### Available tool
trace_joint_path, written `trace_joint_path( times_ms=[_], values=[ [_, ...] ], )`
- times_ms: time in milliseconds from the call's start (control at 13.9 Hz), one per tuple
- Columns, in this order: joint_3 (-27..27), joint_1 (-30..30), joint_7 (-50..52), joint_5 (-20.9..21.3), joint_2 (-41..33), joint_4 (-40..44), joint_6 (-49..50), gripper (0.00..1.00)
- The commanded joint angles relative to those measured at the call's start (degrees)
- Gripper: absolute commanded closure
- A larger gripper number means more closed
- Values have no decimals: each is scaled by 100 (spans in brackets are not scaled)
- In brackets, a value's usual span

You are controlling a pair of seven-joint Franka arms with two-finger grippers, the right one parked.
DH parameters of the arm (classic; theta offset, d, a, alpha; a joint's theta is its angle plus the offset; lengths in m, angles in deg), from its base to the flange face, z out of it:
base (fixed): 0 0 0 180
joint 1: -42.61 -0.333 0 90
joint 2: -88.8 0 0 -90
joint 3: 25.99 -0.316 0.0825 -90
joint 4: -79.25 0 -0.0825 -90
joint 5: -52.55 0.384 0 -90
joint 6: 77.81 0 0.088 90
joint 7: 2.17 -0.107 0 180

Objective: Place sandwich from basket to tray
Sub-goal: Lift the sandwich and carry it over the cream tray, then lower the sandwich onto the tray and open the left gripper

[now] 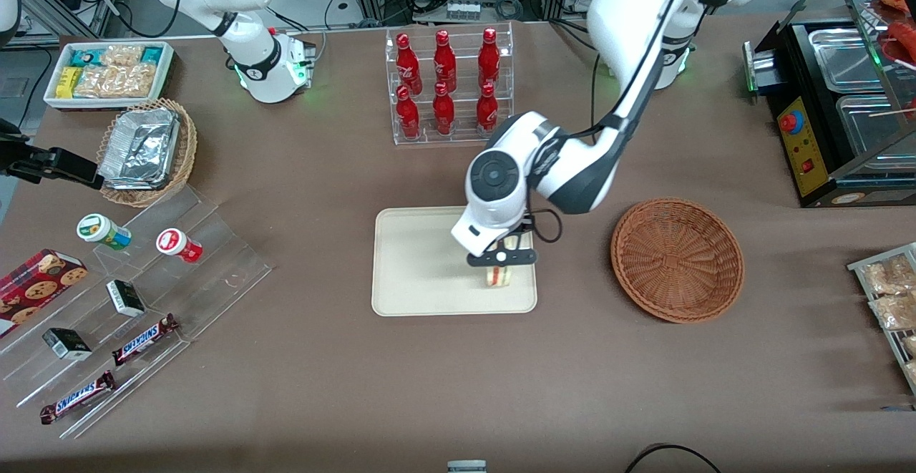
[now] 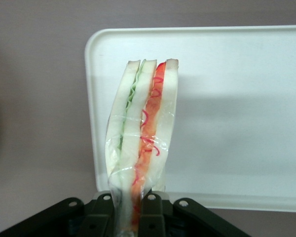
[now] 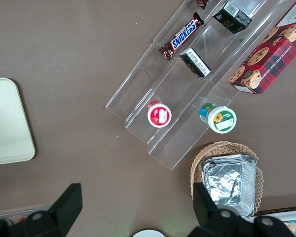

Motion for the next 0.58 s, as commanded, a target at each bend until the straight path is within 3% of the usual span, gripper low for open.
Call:
trace_joint_path(
  times_ms=[0,505],
  values=[
    [-87,149,246,68,585,770,124,100],
    [-96,201,273,235,1034,974,18,100]
  ],
)
